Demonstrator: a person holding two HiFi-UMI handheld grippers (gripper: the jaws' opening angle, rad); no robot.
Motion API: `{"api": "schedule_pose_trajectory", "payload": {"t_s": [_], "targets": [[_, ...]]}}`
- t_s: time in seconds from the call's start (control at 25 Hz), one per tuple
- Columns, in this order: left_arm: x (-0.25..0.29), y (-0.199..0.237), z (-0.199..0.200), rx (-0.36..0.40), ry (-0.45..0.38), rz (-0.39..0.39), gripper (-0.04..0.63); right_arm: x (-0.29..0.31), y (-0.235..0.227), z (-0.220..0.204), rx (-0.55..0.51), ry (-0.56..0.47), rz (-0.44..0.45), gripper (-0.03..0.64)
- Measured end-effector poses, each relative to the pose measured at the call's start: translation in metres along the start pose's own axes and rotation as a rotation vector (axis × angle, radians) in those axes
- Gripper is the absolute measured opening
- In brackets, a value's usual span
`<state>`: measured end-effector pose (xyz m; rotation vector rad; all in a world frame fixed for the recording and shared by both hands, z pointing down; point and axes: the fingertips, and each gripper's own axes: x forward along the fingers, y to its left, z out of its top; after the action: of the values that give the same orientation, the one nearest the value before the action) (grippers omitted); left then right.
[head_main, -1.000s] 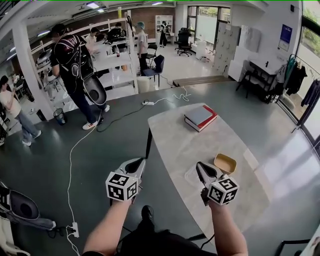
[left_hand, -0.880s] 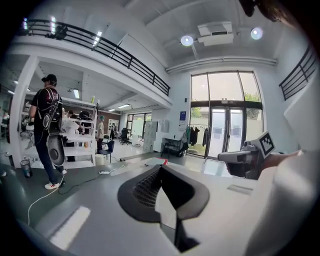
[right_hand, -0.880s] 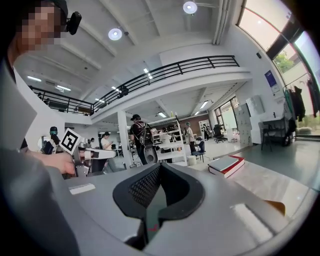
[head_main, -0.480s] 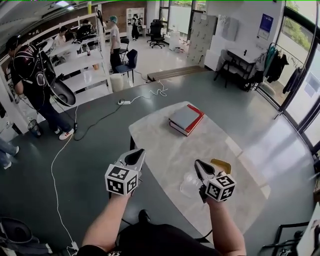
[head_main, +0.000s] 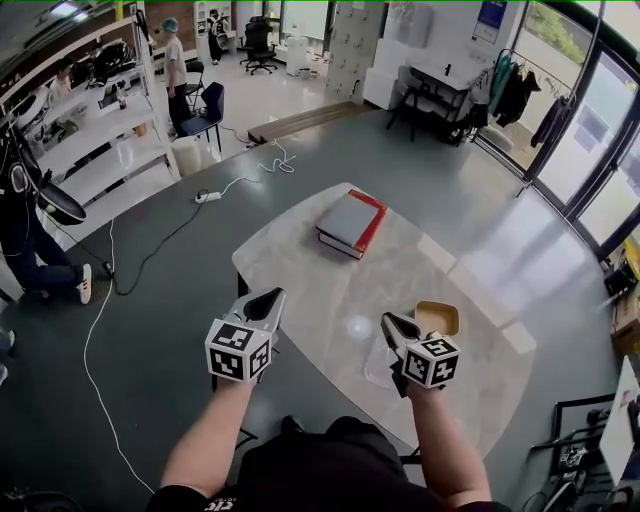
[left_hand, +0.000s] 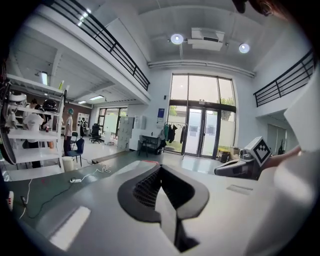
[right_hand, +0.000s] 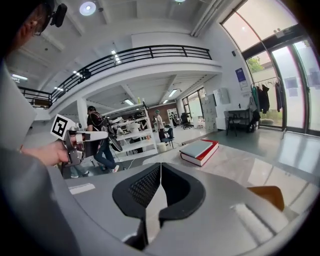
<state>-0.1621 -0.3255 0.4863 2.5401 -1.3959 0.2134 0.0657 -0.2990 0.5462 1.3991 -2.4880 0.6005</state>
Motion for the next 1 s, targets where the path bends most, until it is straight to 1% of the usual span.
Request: {"api": "schedule_pose_trajectory", "payload": {"t_s": [0.12, 0.28, 0.44, 0.56, 0.72, 1.0], "targets": [[0.012, -0.001, -0.006, -0.001, 0.013, -0.028, 0.003, 0.005, -0.009, -0.019, 0.027, 0.053, -0.041, 0.046], [0.031, -0.004, -0.015, -0.005, 0.036, -0.069, 0.003, 0.013, -0.026, -0.049, 0.067, 0.113, -0.103, 0.066], [0.049, -0.009, -0.021, 0.001, 0.055, -0.105, 0.003, 0.027, -0.038, -0.084, 0.090, 0.184, -0.146, 0.084], [0.062, -0.014, -0.025, 0.005, 0.073, -0.122, 0.003, 0.037, -0.047, -0.113, 0.139, 0.251, -0.157, 0.101], [0.074, -0.013, -0.034, -0.010, 0.086, -0.129, 0.003, 0.048, -0.060, -0.151, 0.199, 0.336, -0.181, 0.113], [0.082, -0.014, -0.050, -0.049, 0.113, -0.126, 0.003, 0.052, -0.070, -0.194, 0.236, 0.472, -0.199, 0.158]]}}
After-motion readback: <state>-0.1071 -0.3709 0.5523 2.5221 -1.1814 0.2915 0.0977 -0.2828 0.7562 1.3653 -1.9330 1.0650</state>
